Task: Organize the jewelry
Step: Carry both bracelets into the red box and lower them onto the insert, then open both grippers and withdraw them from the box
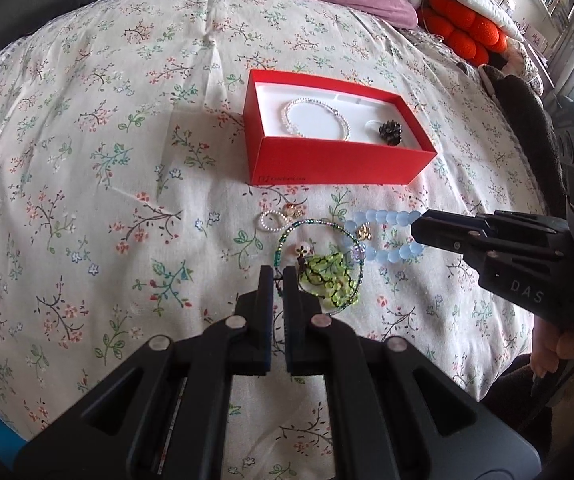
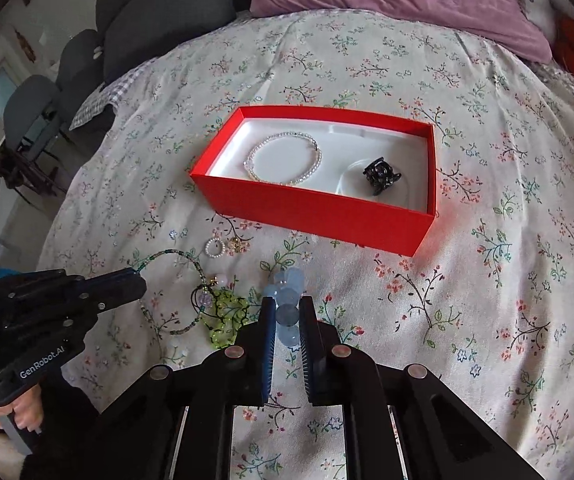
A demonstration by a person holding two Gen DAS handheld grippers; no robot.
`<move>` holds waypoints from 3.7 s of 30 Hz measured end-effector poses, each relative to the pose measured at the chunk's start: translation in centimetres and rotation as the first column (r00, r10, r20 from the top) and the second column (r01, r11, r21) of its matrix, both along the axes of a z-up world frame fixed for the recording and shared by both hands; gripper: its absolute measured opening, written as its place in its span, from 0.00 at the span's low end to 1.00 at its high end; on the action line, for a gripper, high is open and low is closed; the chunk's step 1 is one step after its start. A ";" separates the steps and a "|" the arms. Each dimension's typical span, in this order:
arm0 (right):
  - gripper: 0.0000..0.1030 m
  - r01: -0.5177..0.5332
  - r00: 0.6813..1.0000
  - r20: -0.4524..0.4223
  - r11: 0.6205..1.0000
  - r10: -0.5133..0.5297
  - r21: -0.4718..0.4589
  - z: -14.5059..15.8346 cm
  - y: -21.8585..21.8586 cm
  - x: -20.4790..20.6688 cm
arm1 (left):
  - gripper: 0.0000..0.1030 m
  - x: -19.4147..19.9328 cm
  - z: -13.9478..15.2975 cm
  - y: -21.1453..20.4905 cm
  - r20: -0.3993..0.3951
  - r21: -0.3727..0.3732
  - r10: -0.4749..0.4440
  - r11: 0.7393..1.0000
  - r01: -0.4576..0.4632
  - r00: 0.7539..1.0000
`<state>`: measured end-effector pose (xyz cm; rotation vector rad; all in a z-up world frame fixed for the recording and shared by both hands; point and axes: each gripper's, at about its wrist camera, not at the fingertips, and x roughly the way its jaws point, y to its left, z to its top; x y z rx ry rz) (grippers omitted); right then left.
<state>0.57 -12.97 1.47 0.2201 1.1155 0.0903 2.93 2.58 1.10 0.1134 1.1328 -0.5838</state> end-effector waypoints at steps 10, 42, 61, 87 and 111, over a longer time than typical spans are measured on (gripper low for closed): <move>0.11 0.002 0.999 0.054 1.000 -0.003 0.019 2.5 0.4 0.3 | 0.05 0.8 1.3 -0.4 0.016 -0.030 0.021 0.999 -0.020 1.000; 0.11 0.155 0.966 0.205 0.987 -0.159 0.034 6.0 -3.3 6.4 | 0.05 8.1 1.1 -6.2 0.041 -0.045 0.155 0.987 -0.153 0.987; 0.16 0.212 0.971 0.120 0.977 -0.206 -0.035 2.3 -6.2 7.6 | 0.09 9.0 -0.3 -7.0 0.074 0.033 0.168 0.985 -0.170 0.983; 0.80 0.179 0.973 0.177 0.971 -0.151 -0.160 5.8 -4.0 1.2 | 0.86 3.7 2.0 -3.9 0.142 0.106 0.110 0.987 -0.125 0.984; 0.97 0.040 0.999 -0.020 0.969 -0.047 -0.244 -1.3 -1.8 -1.0 | 0.97 2.4 -3.5 2.6 0.090 0.249 0.067 0.965 -0.087 0.994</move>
